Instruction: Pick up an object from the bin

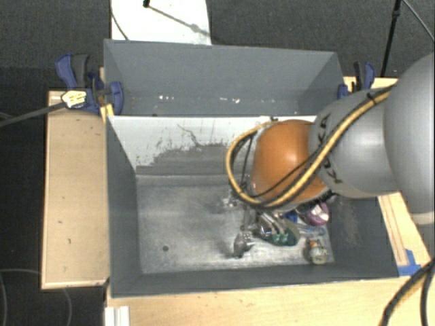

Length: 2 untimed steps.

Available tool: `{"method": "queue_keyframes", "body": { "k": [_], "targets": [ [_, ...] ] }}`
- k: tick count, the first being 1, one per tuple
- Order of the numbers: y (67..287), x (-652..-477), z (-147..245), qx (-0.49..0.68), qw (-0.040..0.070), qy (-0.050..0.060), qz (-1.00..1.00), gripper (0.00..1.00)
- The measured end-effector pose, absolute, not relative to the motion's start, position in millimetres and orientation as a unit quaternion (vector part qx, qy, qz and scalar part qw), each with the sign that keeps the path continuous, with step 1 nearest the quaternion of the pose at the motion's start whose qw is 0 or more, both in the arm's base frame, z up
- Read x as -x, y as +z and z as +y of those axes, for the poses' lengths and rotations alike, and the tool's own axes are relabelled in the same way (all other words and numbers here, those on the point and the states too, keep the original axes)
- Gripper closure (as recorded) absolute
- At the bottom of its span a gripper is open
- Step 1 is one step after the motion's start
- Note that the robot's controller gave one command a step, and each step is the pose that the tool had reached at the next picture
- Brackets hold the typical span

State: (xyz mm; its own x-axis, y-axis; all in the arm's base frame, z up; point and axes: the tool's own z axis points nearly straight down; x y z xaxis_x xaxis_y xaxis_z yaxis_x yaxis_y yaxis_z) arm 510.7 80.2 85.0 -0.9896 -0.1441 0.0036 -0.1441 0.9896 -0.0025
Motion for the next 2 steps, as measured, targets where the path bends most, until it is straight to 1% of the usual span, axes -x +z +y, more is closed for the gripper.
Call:
{"method": "queue_keyframes", "body": {
  "k": [1,2],
  "targets": [
    [110,-487.1,16,-0.131,0.001,0.001,-0.991,0.0],
    [222,-512.5,73,-0.205,-0.006,0.0,-0.979,0.0]
  ]
}}
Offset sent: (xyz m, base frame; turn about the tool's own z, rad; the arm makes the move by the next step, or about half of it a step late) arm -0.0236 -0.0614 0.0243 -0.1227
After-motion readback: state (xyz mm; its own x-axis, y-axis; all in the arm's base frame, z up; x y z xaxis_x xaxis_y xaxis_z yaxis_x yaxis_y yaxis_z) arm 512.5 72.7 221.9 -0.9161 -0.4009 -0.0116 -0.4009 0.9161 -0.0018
